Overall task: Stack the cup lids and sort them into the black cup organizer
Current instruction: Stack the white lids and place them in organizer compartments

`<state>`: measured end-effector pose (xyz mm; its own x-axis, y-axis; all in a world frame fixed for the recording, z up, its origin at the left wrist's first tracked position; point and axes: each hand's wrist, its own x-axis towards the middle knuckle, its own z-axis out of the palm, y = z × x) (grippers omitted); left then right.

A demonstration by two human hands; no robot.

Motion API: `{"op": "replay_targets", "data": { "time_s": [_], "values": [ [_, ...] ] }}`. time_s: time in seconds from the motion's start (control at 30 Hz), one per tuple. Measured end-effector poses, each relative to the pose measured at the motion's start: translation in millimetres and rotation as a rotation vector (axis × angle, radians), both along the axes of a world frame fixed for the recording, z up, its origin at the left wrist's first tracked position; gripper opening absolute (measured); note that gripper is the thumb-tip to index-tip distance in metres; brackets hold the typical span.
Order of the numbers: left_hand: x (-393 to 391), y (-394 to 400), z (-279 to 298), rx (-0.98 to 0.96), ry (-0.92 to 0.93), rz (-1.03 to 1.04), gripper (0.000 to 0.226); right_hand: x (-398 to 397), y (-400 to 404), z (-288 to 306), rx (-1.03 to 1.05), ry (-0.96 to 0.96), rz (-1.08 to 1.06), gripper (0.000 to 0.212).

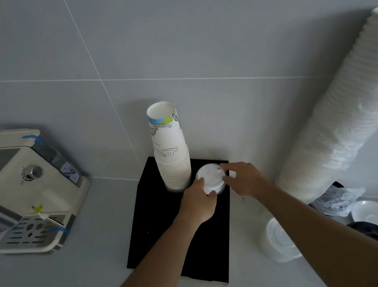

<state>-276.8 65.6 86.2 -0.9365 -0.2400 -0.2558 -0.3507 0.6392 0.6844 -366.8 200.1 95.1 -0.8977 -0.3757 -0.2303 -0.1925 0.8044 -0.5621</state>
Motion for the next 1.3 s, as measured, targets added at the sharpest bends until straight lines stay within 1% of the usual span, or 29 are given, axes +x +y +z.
{"op": "replay_targets", "data": {
  "time_s": [0.1,0.2,0.37,0.5,0.57,0.67,0.77,0.87,0.97,1.17,1.23,1.3],
  "values": [
    [14,-1,10,0.119,0.035,0.064,0.061,7,13,10,-0.138,0.009,-0.100,0.043],
    [36,-3,14,0.259,0.087,0.137,0.057,13,37,17,-0.441,-0.095,-0.259,0.037],
    [83,5,19,0.581,0.069,0.238,0.037,43,90,26,-0.778,-0.233,-0.453,0.030],
    [106,16,25,0.850,0.062,0.331,0.021,79,119,37,-0.894,-0.294,-0.523,0.015],
    [117,21,25,0.901,0.066,0.355,0.015,97,133,32,-0.903,-0.294,-0.569,0.020],
    [131,29,21,0.924,0.029,0.373,0.017,121,150,18,-0.885,-0.296,-0.638,0.032],
    [138,40,13,0.937,-0.025,0.381,0.022,138,159,4,-0.846,-0.287,-0.684,0.035],
    [141,57,4,0.955,-0.095,0.371,0.020,147,166,-9,-0.820,-0.278,-0.721,0.034],
    [137,74,-7,0.970,-0.151,0.375,0.021,149,171,-25,-0.813,-0.301,-0.778,0.040],
    [113,104,-27,0.945,-0.243,0.343,0.007,146,167,-54,-0.787,-0.364,-0.822,0.054],
    [102,114,-37,0.924,-0.274,0.342,0.010,141,166,-62,-0.784,-0.387,-0.840,0.057],
    [91,121,-46,0.901,-0.303,0.341,0.020,136,166,-69,-0.778,-0.418,-0.852,0.059]
  ]
}}
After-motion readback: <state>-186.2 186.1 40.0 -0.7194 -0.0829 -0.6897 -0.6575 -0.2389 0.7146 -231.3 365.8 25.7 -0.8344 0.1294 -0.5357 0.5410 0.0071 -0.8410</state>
